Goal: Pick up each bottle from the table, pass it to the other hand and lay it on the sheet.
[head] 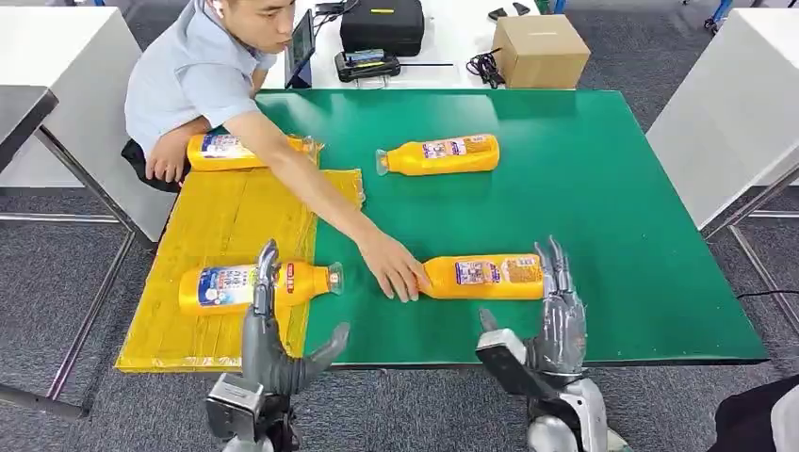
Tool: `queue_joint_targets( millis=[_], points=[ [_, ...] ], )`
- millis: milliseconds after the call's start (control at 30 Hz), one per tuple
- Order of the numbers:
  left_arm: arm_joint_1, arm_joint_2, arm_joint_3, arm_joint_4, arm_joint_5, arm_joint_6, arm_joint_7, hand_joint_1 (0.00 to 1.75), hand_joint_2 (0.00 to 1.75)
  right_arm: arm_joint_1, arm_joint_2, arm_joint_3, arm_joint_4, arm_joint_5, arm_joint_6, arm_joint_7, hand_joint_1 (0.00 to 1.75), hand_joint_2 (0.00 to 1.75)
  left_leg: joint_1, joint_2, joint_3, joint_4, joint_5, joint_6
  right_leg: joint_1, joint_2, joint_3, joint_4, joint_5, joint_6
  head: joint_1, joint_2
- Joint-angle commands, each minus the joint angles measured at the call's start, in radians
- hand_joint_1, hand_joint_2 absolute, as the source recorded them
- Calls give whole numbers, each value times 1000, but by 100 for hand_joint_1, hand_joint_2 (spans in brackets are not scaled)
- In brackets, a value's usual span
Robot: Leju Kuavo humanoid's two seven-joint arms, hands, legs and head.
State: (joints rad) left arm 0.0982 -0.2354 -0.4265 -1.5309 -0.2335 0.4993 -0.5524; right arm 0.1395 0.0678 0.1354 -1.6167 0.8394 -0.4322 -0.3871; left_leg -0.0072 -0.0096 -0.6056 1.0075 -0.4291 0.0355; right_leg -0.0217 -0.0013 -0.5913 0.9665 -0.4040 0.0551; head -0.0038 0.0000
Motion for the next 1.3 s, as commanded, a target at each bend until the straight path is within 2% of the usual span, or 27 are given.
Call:
queue_joint_targets(
  millis=[33,200,333,500,667,833,933,1300],
  points=[
    [6,28,-28,21,-21,-47,39,0,175,-17,-112,47,99,115,-31,79,0,175,1,2,3,-1,-1,-2,1,1,3,-1,0,-2,0,0],
    [-12,26,-39,31,36,-116,65,0,175,-117,-176,75,228,193,30,139,0,175,2,3,7,-1,-2,-3,3,2,7,-2,-1,-3,0,0],
    [-40,17,-44,51,57,-153,70,0,175,-250,-161,127,378,190,66,135,0,175,2,7,5,-1,-1,-2,2,6,4,-2,1,-2,0,0],
    [-58,15,-56,74,69,-169,86,0,175,-320,-127,167,491,169,96,151,0,175,1,3,4,-1,0,-1,2,2,3,-2,1,-2,0,0],
    [-78,20,-50,105,93,-182,100,0,175,-344,-112,193,556,162,99,158,0,175,2,4,7,-2,-1,-2,2,3,7,-2,0,-3,-1,0],
    [-73,5,-56,114,106,-203,156,0,175,-364,-114,221,596,163,114,183,0,175,1,2,3,-1,0,-1,1,1,3,-1,0,-1,0,0],
    [-76,7,-57,139,106,-217,197,0,175,-367,-124,243,592,168,140,203,0,175,1,3,5,-1,-1,-2,2,2,5,-1,0,-2,0,0],
    [-69,10,-54,141,105,-219,202,0,175,-352,-137,262,566,180,157,224,0,175,1,2,4,0,-1,-1,1,1,4,-1,-1,-2,0,0]
  ],
)
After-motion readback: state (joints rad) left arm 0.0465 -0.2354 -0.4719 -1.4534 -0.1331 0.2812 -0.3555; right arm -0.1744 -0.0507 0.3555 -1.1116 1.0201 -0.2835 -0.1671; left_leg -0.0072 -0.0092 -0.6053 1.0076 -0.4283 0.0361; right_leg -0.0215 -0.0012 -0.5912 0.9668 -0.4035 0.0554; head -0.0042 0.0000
